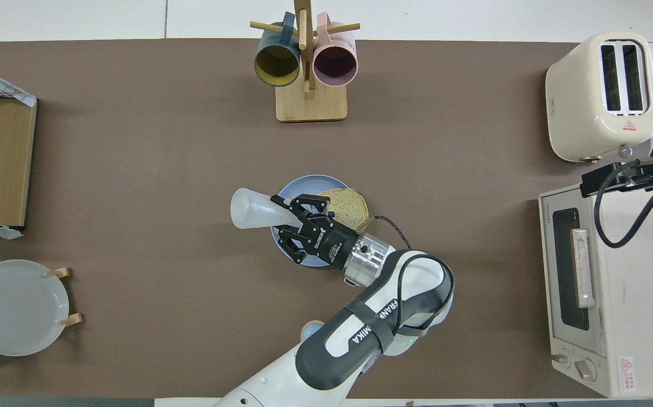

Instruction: Put bread on plate and add seasoning

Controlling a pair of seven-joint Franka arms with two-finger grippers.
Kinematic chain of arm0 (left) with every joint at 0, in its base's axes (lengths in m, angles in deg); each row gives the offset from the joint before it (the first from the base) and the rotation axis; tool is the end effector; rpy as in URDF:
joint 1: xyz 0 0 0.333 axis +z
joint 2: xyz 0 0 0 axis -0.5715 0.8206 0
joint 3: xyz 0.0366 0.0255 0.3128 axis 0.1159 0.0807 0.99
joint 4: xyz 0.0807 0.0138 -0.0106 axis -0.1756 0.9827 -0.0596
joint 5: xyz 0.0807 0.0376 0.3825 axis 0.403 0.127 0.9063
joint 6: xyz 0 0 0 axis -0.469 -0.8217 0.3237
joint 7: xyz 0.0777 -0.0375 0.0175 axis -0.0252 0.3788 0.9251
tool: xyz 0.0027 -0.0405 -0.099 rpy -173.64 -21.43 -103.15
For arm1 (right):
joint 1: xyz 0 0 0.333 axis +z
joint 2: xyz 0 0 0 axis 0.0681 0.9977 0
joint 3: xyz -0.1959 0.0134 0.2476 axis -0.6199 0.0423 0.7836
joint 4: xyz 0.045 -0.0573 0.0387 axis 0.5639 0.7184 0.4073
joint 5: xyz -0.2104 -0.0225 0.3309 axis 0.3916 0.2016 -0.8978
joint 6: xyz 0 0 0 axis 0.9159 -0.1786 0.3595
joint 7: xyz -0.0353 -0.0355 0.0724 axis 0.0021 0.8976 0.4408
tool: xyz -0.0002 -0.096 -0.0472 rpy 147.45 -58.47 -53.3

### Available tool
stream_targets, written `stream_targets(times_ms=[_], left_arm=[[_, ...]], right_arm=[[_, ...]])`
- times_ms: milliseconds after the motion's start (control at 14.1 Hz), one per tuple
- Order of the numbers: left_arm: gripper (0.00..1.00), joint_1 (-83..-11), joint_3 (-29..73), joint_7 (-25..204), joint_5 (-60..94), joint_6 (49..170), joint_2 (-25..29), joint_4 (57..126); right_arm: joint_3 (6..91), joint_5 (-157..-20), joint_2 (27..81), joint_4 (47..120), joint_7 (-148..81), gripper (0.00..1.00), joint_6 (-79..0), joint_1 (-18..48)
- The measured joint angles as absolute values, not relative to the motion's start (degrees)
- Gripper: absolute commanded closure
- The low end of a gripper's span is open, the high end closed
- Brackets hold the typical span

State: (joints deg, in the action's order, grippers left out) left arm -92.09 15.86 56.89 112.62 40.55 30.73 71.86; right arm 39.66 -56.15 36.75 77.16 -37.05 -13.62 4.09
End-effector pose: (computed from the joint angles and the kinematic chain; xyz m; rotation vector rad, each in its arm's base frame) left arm 0.3781 -0.5106 0.2853 -1.1140 1.2807 0.3340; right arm 0.5427 -0.0135 0.5807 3.1154 0.1035 -0.1262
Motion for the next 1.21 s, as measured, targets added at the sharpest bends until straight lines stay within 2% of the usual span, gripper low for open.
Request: stream_targets(times_ms=[496, 851, 1064, 1205], left_arm=[[1.0, -84.5, 16.5, 55.2, 112.6, 44.5, 31.5, 71.8], [1.0, -84.3, 16.1, 49.3, 112.6, 44.8, 31.7, 70.3], [1.0, -84.9, 16.1, 55.1, 109.8, 43.9, 31.5, 67.6], [1.0, -84.9, 16.1, 59.3, 107.4, 43.8, 29.6, 66.4]], right_arm=[[39.7, -56.1, 36.8, 77.2, -37.1, 0.0, -13.6, 4.1], [39.7, -56.1, 36.8, 77.2, -37.1, 0.0, -13.6, 4.1], [39.7, -56.1, 36.8, 77.2, -37.1, 0.0, -13.6, 4.1], [39.7, -56.1, 36.8, 77.2, -37.1, 0.0, -13.6, 4.1]])
